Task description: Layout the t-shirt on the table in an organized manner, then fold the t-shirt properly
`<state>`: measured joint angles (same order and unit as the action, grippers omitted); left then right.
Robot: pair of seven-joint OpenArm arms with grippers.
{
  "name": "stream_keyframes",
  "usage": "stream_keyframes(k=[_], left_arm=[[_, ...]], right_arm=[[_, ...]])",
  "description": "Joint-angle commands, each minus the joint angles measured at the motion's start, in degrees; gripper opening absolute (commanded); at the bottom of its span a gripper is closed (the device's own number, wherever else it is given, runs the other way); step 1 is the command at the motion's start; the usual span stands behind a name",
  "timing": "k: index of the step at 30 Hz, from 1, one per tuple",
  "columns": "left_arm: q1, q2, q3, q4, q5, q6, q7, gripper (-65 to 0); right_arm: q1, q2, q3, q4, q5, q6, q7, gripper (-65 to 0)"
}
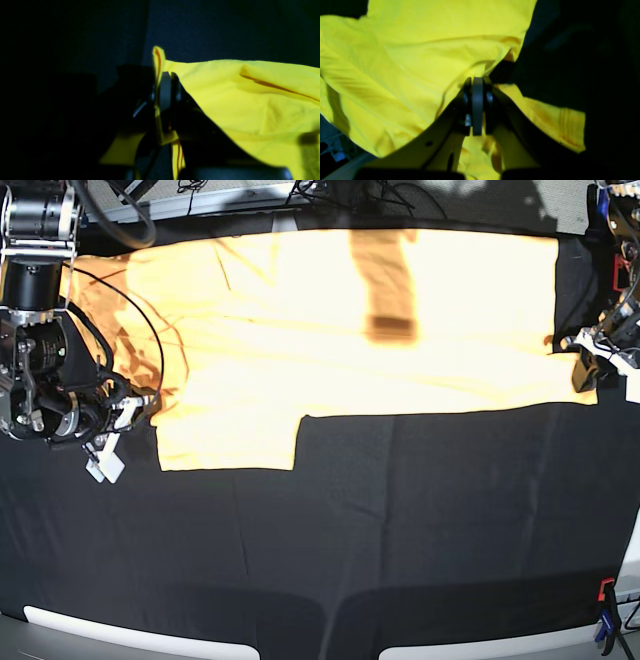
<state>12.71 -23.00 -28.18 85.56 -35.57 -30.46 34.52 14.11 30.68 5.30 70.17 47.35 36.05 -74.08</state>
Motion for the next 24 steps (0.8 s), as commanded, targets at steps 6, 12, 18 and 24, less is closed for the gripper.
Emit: stream_keyframes(k=[6, 12, 18, 24], left_arm=[[-0.5, -1.1, -0.4, 1.1, -0.5, -0.4, -2.4, -65.0], [-0.3, -1.1, -0.4, 1.1, -0.5, -0.4, -2.4, -65.0], [0.0, -1.1, -0.4, 1.2, -0.5, -0.4, -1.0, -65.0], [0.0, -1.1, -0.4, 1.2, -0.5, -3.1, 2.0, -65.0]], right_arm=[[0.9, 3.2, 0.4, 3.1, 0.9, 3.9, 0.1, -65.0], [-3.2, 6.4, 0.7, 9.8, 1.2, 3.9, 0.1, -65.0], [-13.2, 9.4, 5.6, 19.5, 5.5, 2.4, 0.1, -65.0], [-23.6, 9.7, 19.1, 28.2, 8.5, 1.6, 0.1, -65.0]])
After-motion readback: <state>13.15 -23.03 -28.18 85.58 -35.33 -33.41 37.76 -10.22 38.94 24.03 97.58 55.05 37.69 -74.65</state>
